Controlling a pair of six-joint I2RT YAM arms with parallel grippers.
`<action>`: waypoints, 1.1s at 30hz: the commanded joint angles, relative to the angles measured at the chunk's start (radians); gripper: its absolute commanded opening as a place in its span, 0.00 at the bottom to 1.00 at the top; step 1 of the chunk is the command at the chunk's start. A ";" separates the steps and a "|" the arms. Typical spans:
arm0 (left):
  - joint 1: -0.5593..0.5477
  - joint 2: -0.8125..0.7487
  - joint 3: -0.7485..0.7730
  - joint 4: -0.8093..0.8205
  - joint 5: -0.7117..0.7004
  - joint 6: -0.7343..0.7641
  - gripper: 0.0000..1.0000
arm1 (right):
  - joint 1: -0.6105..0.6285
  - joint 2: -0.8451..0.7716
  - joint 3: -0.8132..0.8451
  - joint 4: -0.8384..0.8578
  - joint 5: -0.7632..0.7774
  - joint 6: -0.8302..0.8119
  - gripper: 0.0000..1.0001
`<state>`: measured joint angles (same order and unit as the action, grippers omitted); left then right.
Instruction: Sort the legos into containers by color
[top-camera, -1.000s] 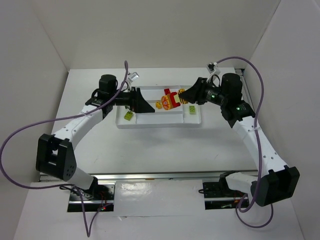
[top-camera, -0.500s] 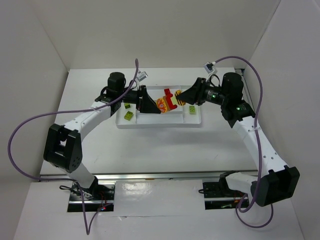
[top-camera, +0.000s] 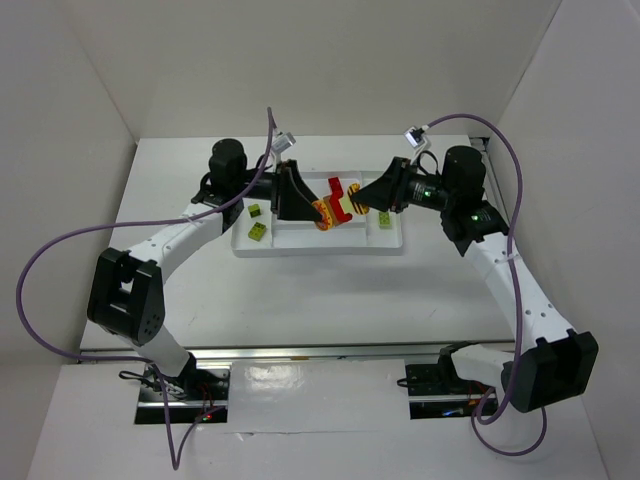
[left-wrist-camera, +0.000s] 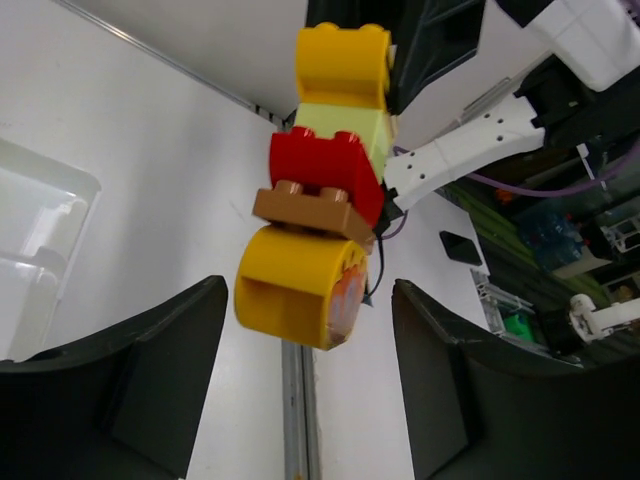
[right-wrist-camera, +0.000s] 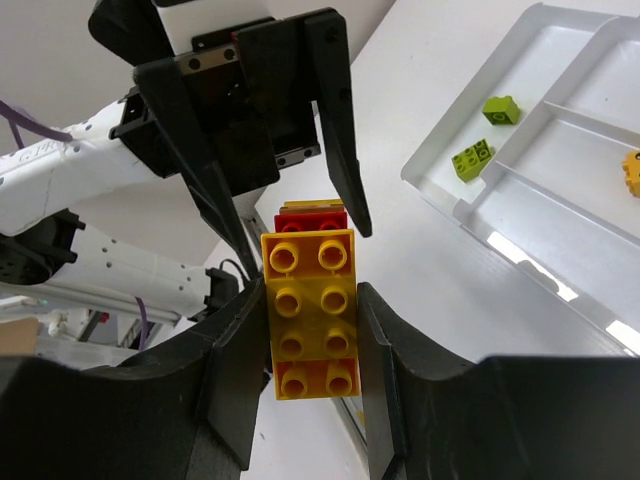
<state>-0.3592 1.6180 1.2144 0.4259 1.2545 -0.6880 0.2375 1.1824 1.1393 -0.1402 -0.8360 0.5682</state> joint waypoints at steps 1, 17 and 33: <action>-0.004 -0.026 0.010 0.183 0.074 -0.085 0.77 | -0.004 -0.006 -0.009 0.048 -0.031 0.001 0.29; -0.014 -0.095 0.039 -0.243 0.060 0.217 0.70 | 0.045 0.014 -0.050 0.091 0.002 -0.008 0.29; -0.004 -0.129 0.002 -0.254 0.022 0.217 0.00 | 0.077 0.034 -0.041 0.076 0.055 -0.036 0.30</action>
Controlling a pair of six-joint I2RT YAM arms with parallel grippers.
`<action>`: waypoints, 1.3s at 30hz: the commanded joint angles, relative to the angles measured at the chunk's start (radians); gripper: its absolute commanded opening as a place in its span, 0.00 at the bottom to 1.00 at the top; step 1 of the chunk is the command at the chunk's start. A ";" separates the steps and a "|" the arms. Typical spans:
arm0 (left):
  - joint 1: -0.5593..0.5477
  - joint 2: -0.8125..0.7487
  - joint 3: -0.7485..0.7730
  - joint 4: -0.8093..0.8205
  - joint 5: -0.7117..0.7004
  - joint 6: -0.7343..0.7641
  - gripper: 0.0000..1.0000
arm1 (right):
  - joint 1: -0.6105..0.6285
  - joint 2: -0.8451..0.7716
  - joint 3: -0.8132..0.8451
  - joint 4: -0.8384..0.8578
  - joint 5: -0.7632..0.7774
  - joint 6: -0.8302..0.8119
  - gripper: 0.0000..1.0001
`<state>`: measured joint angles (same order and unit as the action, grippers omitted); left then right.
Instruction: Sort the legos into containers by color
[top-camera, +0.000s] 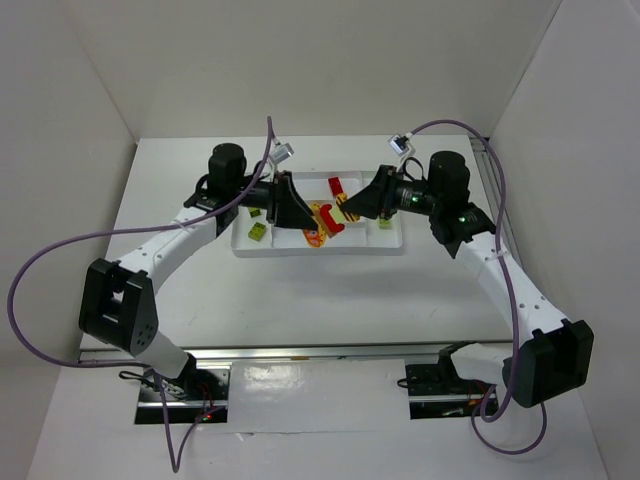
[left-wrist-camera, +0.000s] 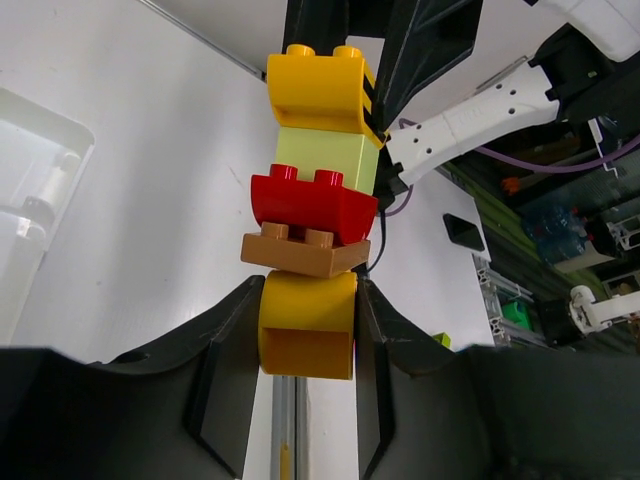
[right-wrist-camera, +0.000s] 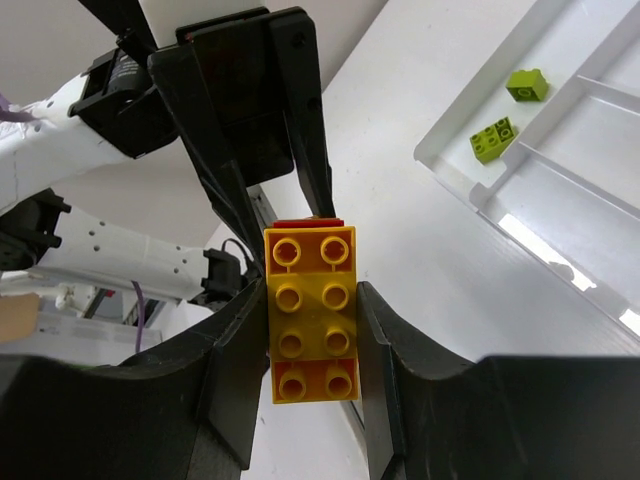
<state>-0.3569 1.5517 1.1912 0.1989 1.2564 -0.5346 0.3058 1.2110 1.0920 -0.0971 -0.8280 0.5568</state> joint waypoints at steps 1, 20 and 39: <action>-0.007 -0.062 0.034 -0.047 0.020 0.076 0.00 | 0.009 0.005 0.006 0.021 0.056 -0.034 0.30; 0.107 0.149 0.216 -0.414 -0.470 0.061 0.00 | -0.034 -0.071 0.029 -0.165 0.578 -0.077 0.29; 0.078 0.551 0.498 -0.490 -0.879 -0.051 0.15 | -0.034 -0.110 0.029 -0.266 0.675 -0.104 0.29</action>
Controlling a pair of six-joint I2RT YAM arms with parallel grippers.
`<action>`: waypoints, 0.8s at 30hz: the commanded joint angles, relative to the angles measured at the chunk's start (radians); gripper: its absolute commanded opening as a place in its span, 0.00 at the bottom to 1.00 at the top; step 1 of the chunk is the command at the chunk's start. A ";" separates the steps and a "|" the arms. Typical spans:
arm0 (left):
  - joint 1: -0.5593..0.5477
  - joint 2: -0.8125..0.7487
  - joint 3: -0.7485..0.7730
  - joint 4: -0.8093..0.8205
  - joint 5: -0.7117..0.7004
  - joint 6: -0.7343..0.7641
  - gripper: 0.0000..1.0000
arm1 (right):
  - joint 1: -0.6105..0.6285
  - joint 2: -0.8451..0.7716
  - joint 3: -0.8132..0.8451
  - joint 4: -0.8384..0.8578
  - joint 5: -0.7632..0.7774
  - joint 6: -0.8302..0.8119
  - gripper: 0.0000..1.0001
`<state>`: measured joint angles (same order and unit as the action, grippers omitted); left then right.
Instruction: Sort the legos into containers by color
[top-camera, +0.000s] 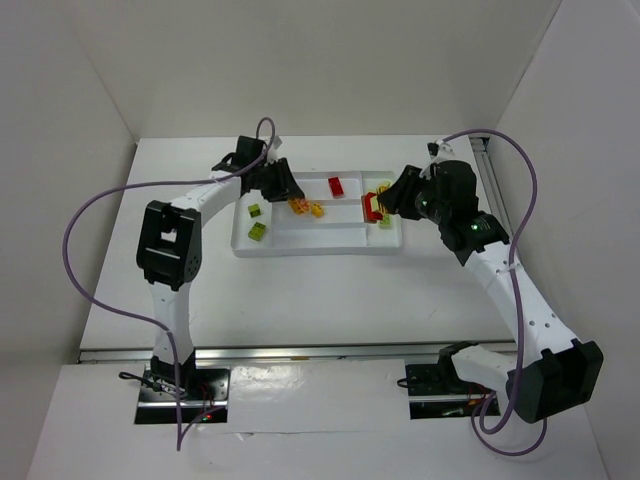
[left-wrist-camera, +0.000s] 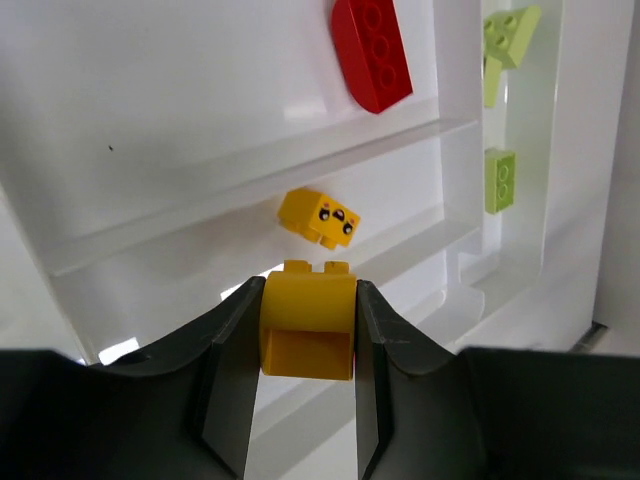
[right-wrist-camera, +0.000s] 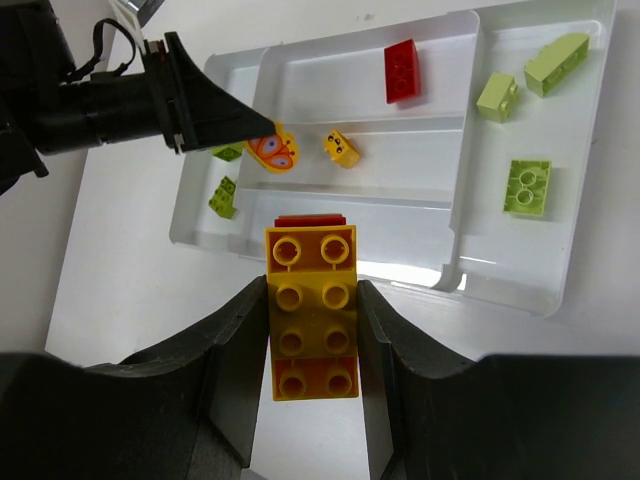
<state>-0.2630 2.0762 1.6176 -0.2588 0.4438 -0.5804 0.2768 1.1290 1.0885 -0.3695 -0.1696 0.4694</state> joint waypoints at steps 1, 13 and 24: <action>-0.016 0.036 0.071 -0.049 -0.082 0.004 0.35 | -0.005 -0.028 0.033 0.006 0.016 -0.017 0.29; -0.038 -0.153 0.028 -0.082 -0.047 0.022 0.86 | -0.005 -0.018 0.033 0.017 -0.076 -0.021 0.29; -0.048 -0.493 -0.409 0.455 0.676 0.007 1.00 | -0.036 0.024 0.002 0.173 -0.550 -0.031 0.29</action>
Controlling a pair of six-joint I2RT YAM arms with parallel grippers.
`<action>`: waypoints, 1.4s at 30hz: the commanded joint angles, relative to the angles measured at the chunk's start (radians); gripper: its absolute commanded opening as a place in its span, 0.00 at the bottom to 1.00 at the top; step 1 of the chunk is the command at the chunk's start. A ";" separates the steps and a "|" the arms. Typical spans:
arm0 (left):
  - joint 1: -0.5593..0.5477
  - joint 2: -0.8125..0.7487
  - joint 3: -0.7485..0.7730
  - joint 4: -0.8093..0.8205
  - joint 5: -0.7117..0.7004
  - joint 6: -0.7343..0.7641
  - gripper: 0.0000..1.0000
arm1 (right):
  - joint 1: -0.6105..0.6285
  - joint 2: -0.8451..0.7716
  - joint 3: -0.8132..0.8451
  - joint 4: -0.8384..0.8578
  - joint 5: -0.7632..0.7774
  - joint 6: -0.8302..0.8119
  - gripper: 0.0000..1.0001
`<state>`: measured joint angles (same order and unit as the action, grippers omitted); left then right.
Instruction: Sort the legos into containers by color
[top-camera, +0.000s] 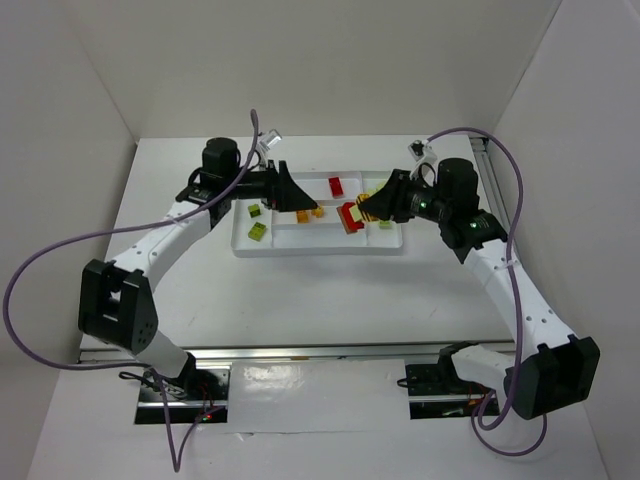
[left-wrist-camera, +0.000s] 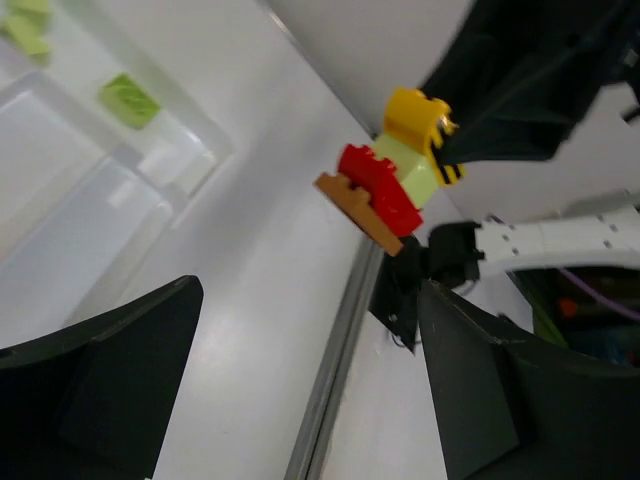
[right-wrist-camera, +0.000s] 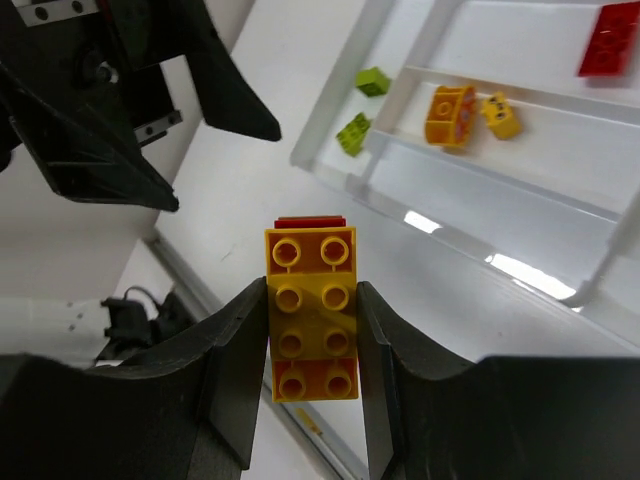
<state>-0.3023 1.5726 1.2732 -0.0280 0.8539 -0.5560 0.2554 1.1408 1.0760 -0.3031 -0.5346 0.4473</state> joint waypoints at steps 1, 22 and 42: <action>-0.020 0.026 -0.064 0.238 0.318 -0.018 1.00 | -0.015 0.013 0.015 0.107 -0.212 -0.009 0.29; -0.139 0.110 -0.068 0.657 0.422 -0.307 1.00 | -0.005 0.022 0.006 0.180 -0.297 0.031 0.30; -0.158 0.210 -0.055 0.998 0.412 -0.608 0.00 | 0.053 0.040 -0.015 0.162 -0.200 0.028 0.30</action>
<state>-0.4488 1.7847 1.1931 0.8829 1.2564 -1.1362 0.2939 1.1843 1.0634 -0.1627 -0.7906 0.4812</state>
